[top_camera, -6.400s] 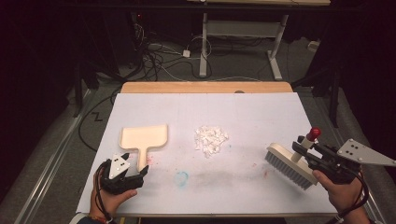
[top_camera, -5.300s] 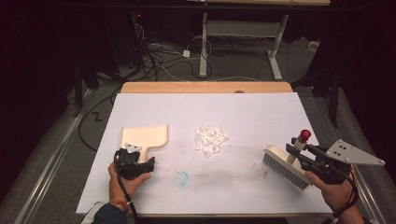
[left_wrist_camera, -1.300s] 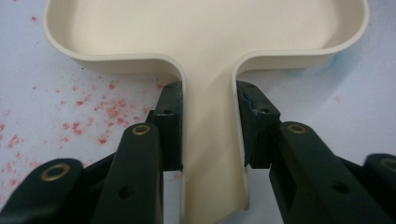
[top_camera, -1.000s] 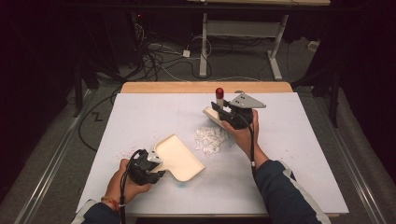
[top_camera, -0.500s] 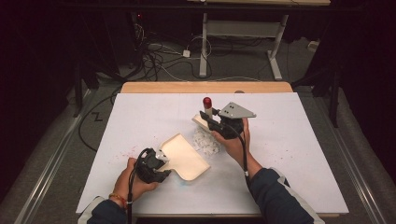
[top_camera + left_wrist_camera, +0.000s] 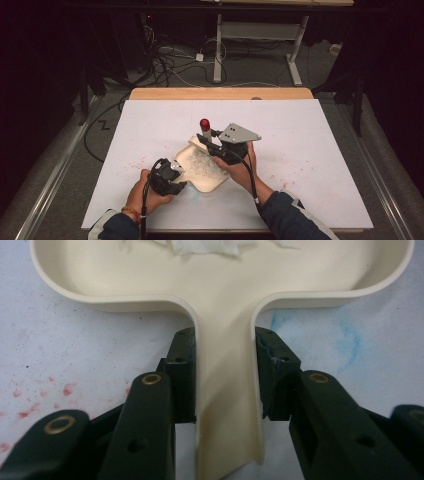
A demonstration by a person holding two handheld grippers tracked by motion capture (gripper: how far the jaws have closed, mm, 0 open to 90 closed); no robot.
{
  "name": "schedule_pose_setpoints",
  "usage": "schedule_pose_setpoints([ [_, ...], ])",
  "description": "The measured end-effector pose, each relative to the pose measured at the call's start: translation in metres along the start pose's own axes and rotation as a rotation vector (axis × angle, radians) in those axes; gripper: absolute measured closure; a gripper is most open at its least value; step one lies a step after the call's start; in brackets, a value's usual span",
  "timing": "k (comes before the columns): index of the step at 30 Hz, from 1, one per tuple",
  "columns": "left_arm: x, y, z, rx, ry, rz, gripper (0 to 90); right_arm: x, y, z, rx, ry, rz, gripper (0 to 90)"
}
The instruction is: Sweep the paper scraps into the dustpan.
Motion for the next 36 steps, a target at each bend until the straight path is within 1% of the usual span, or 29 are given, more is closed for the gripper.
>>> schedule_pose_setpoints([
  [1,0.000,0.000,0.000,-0.004,0.005,-0.003,63.6,0.000,0.000,0.003,0.000,-0.006,0.001,69.3],
  [4,0.000,0.000,0.000,-0.005,0.004,-0.001,63.6,-0.001,-0.001,0.005,-0.006,-0.003,0.002,69.4],
  [5,0.000,0.000,0.000,-0.006,0.003,-0.002,63.6,-0.003,-0.004,0.006,0.005,-0.019,-0.013,69.7],
  [6,0.000,0.000,0.000,-0.005,0.003,-0.002,63.6,-0.004,-0.006,0.006,0.014,-0.020,-0.015,69.7],
  [10,0.000,0.000,0.000,-0.004,0.004,-0.009,63.6,-0.007,-0.013,0.003,0.017,-0.001,-0.026,69.8],
  [12,0.001,0.000,0.001,-0.006,0.005,-0.012,63.6,-0.008,-0.016,0.002,0.020,-0.002,-0.030,69.8],
  [13,0.001,0.000,0.001,-0.005,0.006,-0.012,63.5,-0.009,-0.018,0.000,0.024,0.000,-0.032,69.8],
  [16,0.001,0.000,0.001,-0.003,0.007,-0.013,63.6,-0.017,-0.029,-0.007,0.027,0.019,-0.068,69.8],
  [17,0.001,0.000,0.001,-0.001,0.009,-0.011,63.6,-0.017,-0.029,-0.007,0.027,0.019,-0.068,69.8],
  [19,0.001,0.000,0.002,0.001,0.015,-0.005,63.5,-0.022,-0.034,-0.013,0.027,0.039,-0.079,69.8],
  [20,0.001,0.000,0.002,0.002,0.017,-0.005,63.5,-0.024,-0.037,-0.016,0.023,0.050,-0.084,69.7],
  [22,0.001,0.000,0.002,0.004,0.021,-0.004,63.5,-0.030,-0.041,-0.022,-0.004,0.070,-0.083,69.7],
  [24,0.001,0.000,0.002,0.009,0.020,-0.004,63.5,-0.031,-0.042,-0.024,-0.002,0.078,-0.081,69.7],
  [26,0.001,0.000,0.002,0.010,0.020,-0.004,63.6,-0.037,-0.040,-0.032,0.001,0.098,-0.071,69.7],
  [29,0.000,0.001,0.002,0.007,0.017,-0.006,63.6,-0.043,-0.032,-0.035,-0.011,0.116,-0.050,69.7],
  [32,-0.001,0.002,0.002,0.002,0.018,-0.004,63.6,-0.049,-0.018,-0.037,-0.051,0.132,-0.010,69.8],
  [33,-0.001,0.003,0.002,-0.002,0.022,-0.004,63.6,-0.049,-0.018,-0.037,-0.051,0.132,-0.010,69.8],
  [34,-0.001,0.004,0.002,-0.003,0.026,-0.001,63.6,-0.051,-0.008,-0.038,-0.067,0.133,0.023,69.8],
  [35,-0.002,0.004,0.002,0.000,0.025,0.003,63.6,-0.051,-0.008,-0.038,-0.067,0.133,0.023,69.8],
  [36,-0.002,0.004,0.002,0.000,0.022,0.004,63.6,-0.054,0.000,-0.038,-0.082,0.131,0.044,69.7],
])
Point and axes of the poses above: each handheld gripper's, and its own axes: x roughly forward along the jaws, y roughly out of its underside, z roughly to its left, the point moved 8 cm from there along x, roughly forward along the jaws, and after that the axes turned 4 degrees about x, right-handed, at the moved point
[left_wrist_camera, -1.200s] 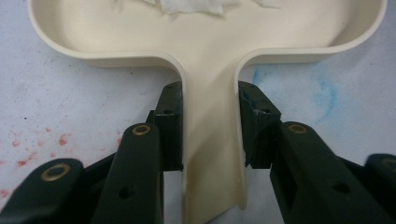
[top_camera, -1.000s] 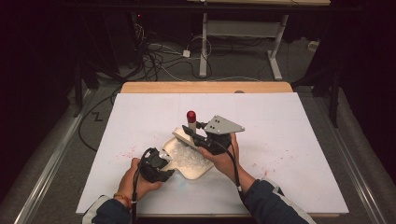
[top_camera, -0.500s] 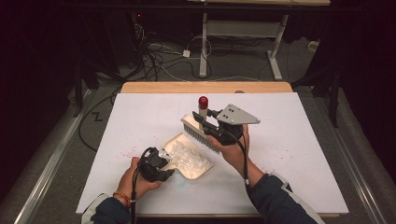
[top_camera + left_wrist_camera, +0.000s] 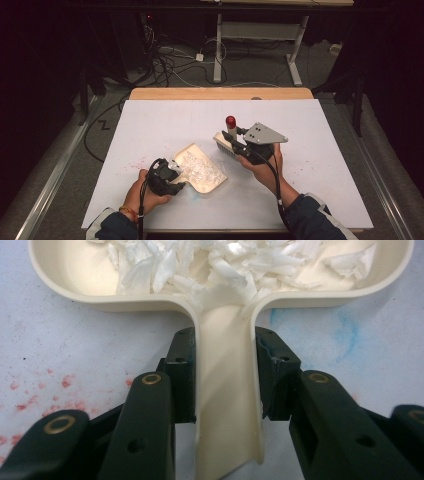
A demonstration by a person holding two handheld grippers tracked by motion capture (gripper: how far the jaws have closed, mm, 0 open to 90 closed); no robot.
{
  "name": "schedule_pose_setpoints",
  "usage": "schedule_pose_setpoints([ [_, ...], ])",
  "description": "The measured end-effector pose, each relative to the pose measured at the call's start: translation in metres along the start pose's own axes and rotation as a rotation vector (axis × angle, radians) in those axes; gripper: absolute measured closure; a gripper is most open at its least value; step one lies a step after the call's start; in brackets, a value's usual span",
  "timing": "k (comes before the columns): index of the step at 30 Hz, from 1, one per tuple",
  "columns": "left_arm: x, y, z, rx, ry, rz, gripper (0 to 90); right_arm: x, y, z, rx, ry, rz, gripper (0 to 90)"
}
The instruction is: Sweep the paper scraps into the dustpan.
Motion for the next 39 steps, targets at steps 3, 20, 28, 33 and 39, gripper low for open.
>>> schedule_pose_setpoints([
  [3,0.000,0.000,-0.001,0.002,-0.009,0.003,63.6,-0.006,0.010,0.007,0.019,-0.007,0.014,69.8],
  [20,-0.003,0.006,-0.001,-0.002,-0.009,0.011,63.6,-0.016,-0.022,0.064,0.017,-0.162,-0.047,69.8],
  [28,-0.004,0.007,-0.001,0.005,-0.011,0.014,63.6,-0.030,-0.024,0.041,0.030,-0.124,-0.052,69.8],
  [33,-0.004,0.008,-0.001,0.004,-0.013,0.015,63.6,-0.034,-0.011,0.028,0.019,-0.079,-0.023,69.8],
  [39,-0.004,0.008,-0.001,0.001,-0.010,0.013,63.6,-0.032,0.003,0.017,0.005,-0.037,0.016,69.7],
])
Point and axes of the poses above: each handheld gripper's, and its own axes: x roughly forward along the jaws, y roughly out of its underside, z roughly to its left, the point moved 8 cm from there along x, roughly forward along the jaws, and after that the axes turned 4 degrees about x, right-handed, at the moved point
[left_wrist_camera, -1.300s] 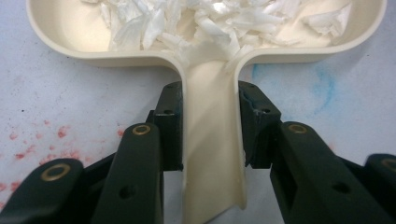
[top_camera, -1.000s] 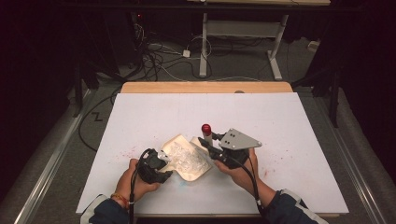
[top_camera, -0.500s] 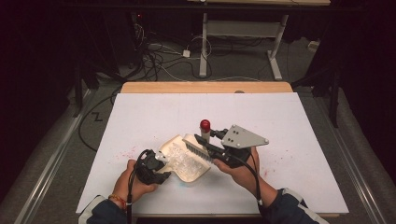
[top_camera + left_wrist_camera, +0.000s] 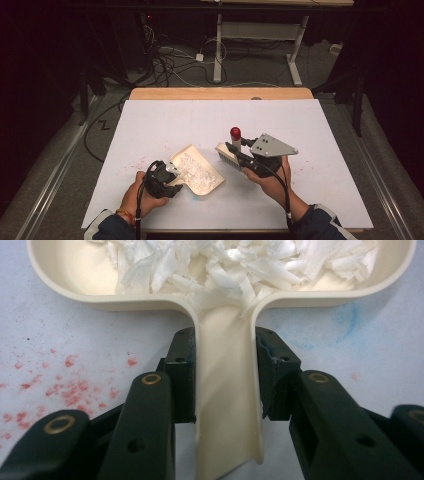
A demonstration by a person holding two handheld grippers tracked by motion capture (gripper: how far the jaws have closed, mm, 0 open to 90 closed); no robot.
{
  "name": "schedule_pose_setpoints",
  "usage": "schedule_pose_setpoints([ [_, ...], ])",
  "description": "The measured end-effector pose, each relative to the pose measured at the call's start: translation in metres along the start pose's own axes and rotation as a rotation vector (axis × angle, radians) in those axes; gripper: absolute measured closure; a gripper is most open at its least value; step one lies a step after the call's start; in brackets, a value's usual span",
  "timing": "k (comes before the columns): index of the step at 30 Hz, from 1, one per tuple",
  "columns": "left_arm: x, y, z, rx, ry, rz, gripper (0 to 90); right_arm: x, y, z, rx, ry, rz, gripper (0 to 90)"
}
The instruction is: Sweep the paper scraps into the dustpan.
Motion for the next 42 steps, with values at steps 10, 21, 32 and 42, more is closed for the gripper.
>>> schedule_pose_setpoints([
  [10,0.000,0.000,0.001,-0.007,0.010,-0.006,63.6,0.033,-0.001,0.013,0.023,-0.059,-0.018,69.8],
  [21,-0.001,0.003,0.003,-0.017,0.022,-0.007,63.6,0.047,-0.015,0.042,0.005,-0.206,-0.058,69.8],
  [32,-0.009,0.013,0.017,-0.040,0.024,0.012,63.5,0.061,-0.042,-0.009,-0.027,-0.050,-0.098,69.8],
  [42,-0.007,0.009,0.029,-0.054,0.016,0.022,63.6,0.110,-0.026,-0.022,-0.062,-0.009,-0.047,69.7],
])
Point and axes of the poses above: each handheld gripper's, and its own axes: x roughly forward along the jaws, y roughly out of its underside, z roughly to its left, the point moved 8 cm from there along x, roughly forward along the jaws, and after that the axes turned 4 degrees about x, right-handed, at the moved point
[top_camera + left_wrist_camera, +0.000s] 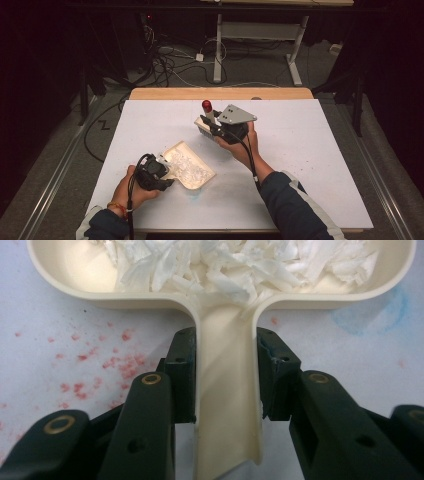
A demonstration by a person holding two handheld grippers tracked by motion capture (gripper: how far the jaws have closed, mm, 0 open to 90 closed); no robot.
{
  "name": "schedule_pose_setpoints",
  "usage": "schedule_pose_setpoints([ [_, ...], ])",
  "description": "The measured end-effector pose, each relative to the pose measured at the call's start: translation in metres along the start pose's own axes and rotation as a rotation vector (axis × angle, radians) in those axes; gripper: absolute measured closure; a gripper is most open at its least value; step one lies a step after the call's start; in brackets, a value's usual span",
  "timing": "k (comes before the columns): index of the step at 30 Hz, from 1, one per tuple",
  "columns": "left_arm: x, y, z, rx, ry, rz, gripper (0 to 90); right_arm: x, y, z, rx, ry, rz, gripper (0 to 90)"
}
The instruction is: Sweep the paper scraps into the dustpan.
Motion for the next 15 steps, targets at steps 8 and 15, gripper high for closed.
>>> schedule_pose_setpoints([
  [8,0.001,0.000,0.002,-0.009,-0.004,0.002,63.5,0.006,0.008,0.025,0.014,-0.108,0.027,69.7],
  [15,0.003,-0.001,0.001,-0.018,-0.009,0.007,63.5,-0.014,0.001,0.054,-0.004,-0.224,0.014,69.8],
])
Point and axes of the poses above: each handheld gripper's, and its own axes: x roughly forward along the jaws, y roughly out of its underside, z roughly to its left, the point moved 8 cm from there along x, roughly forward along the jaws, and after that the axes turned 4 degrees about x, right-handed, at the moved point
